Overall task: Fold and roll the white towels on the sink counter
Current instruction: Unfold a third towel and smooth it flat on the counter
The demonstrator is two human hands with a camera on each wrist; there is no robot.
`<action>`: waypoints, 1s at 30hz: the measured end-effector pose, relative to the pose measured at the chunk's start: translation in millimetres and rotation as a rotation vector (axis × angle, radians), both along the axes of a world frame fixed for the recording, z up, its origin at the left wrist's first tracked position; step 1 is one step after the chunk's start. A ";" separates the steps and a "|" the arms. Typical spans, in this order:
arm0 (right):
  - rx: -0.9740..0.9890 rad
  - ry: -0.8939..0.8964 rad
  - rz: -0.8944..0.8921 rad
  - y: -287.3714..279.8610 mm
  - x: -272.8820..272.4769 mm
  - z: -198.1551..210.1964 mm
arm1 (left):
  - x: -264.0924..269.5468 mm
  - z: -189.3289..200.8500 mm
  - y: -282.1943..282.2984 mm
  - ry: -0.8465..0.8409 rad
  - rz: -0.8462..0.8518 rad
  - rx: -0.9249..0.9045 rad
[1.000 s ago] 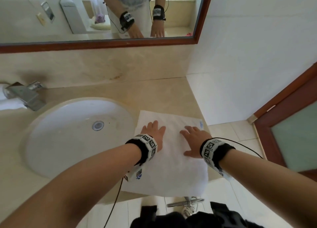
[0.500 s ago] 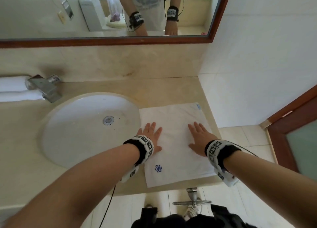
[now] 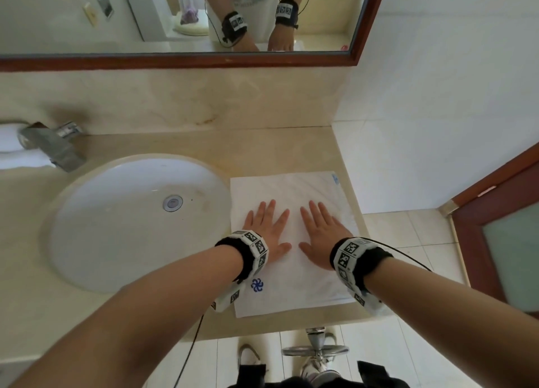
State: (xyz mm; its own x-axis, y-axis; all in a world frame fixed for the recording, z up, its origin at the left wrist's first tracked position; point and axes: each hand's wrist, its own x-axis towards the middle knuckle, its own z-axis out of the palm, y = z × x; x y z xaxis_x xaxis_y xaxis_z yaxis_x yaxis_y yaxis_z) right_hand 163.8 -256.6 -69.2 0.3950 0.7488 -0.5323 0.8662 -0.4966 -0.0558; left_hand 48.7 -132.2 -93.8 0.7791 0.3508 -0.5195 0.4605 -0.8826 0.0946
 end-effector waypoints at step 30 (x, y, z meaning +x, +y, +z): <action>-0.091 0.039 0.001 73.9 61.7 -4.6 | 58.9 -4.7 41.6 0.019 0.220 0.009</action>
